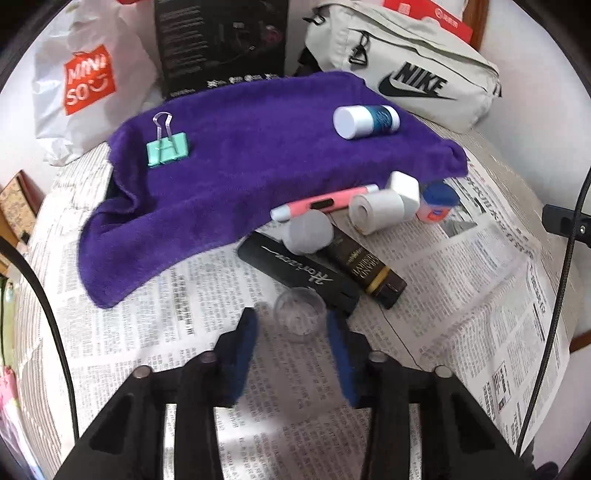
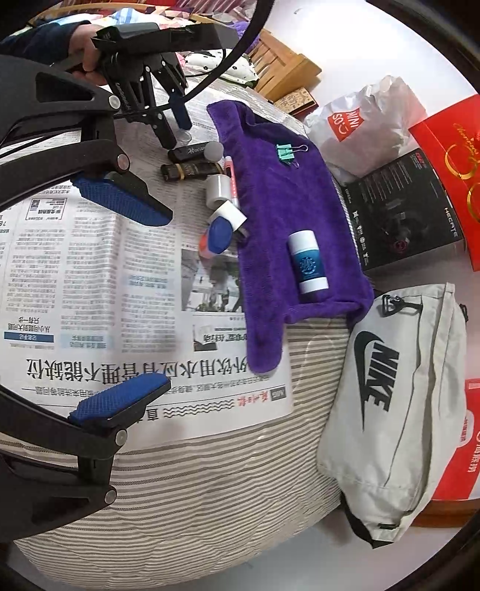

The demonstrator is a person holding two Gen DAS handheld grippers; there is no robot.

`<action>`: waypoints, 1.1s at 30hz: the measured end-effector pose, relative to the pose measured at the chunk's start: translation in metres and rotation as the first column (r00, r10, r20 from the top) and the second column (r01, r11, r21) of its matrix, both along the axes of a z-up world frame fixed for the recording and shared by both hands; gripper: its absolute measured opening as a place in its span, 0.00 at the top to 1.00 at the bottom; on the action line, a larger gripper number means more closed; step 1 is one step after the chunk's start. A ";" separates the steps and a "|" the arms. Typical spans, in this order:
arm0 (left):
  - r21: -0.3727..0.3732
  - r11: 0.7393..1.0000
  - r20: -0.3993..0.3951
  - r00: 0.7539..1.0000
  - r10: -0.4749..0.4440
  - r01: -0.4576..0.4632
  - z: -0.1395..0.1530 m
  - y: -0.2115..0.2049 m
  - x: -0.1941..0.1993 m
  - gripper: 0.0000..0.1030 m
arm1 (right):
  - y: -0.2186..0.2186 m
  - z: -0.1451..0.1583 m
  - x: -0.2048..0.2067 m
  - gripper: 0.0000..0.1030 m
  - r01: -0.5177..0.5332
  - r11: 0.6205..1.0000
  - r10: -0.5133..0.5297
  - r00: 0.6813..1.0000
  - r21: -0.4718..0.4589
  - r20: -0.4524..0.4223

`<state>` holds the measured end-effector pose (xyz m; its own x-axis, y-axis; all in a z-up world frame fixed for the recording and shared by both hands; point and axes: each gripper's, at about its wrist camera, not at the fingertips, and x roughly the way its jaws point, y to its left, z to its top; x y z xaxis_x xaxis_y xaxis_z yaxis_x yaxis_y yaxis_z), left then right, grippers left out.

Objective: Organize rigid objects
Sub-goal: 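Lower the left tool onto the clear plastic cup and close it, then close the right tool on the blue-lidded jar while the left tool holds the cup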

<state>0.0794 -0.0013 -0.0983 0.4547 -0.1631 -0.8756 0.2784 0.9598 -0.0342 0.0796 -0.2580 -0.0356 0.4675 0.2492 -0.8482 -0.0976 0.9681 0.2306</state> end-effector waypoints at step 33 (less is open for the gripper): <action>-0.046 0.999 -0.008 1.000 0.012 -0.012 0.002 0.024 -0.002 0.75 | 0.055 -0.042 0.047 0.28 -0.145 0.988 0.146 0.989 -0.051 0.014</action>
<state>0.0778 0.0223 -0.0965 0.4503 -0.1980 -0.8706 0.2664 0.9605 -0.0806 0.1263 -0.2032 -0.0772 0.4448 0.2734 -0.8529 -0.2417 0.9536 0.1796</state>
